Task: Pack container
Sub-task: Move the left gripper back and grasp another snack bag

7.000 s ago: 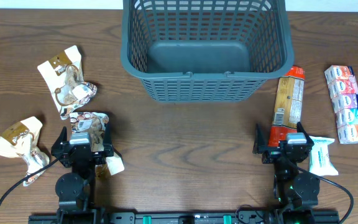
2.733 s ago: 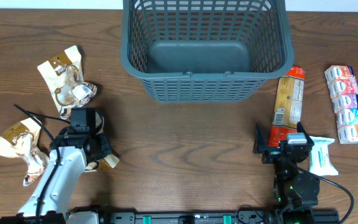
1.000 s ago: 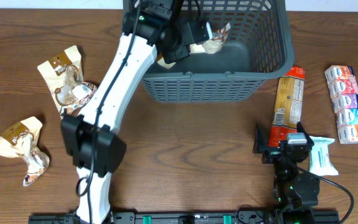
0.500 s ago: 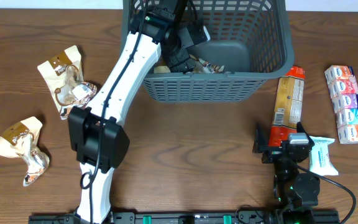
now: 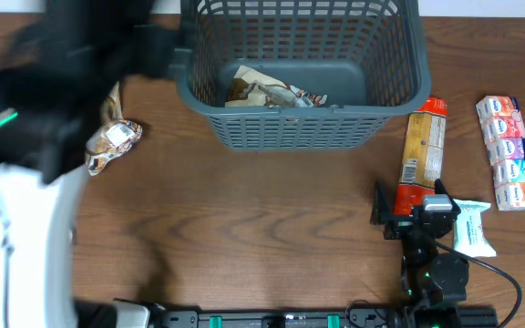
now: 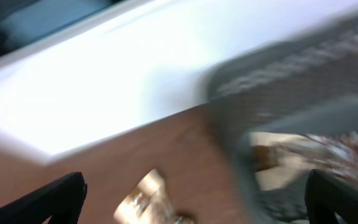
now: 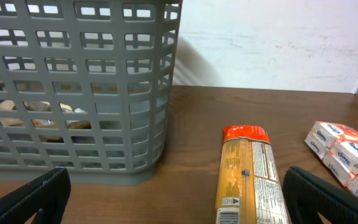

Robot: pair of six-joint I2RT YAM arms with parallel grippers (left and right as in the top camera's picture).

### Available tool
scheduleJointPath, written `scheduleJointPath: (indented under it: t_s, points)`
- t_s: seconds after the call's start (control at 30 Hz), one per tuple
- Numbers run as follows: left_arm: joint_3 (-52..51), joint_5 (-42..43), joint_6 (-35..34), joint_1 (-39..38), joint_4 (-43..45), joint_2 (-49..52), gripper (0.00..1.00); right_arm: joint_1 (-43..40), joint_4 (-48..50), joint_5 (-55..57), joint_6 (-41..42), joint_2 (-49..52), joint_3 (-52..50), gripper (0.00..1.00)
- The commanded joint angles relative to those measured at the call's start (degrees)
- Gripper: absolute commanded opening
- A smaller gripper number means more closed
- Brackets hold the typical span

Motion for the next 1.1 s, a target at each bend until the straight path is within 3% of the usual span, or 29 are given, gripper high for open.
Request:
scheduleJointPath:
  t_s: [0.0,0.2,0.47,0.83,1.07]
  points:
    - [-0.9,-2.2,-13.0,7.1,-3.8,2.0,0.98,0.4,-0.2,0.2,0.8,-0.3,-0.2,0.99]
    - [-4.3,-2.2,-21.8,17.0,-4.7,8.7,0.99,0.4,-0.2,0.2,0.8,-0.3,-0.2,0.99]
    - [-4.8,-2.1,-30.9,23.2,-7.5,26.1,0.99,0.4,-0.2,0.2,0.8,-0.3,-0.2,0.99]
    - [-4.8,2.9,-32.5,23.8,-6.4,43.9,0.99,0.4,0.2,0.2,0.8,-0.3,-0.2,0.99]
    - [-7.3,5.7,-30.1,23.8,-3.0,45.3,0.99,0.4,0.2,0.2,0.8,-0.3,-0.2,0.99]
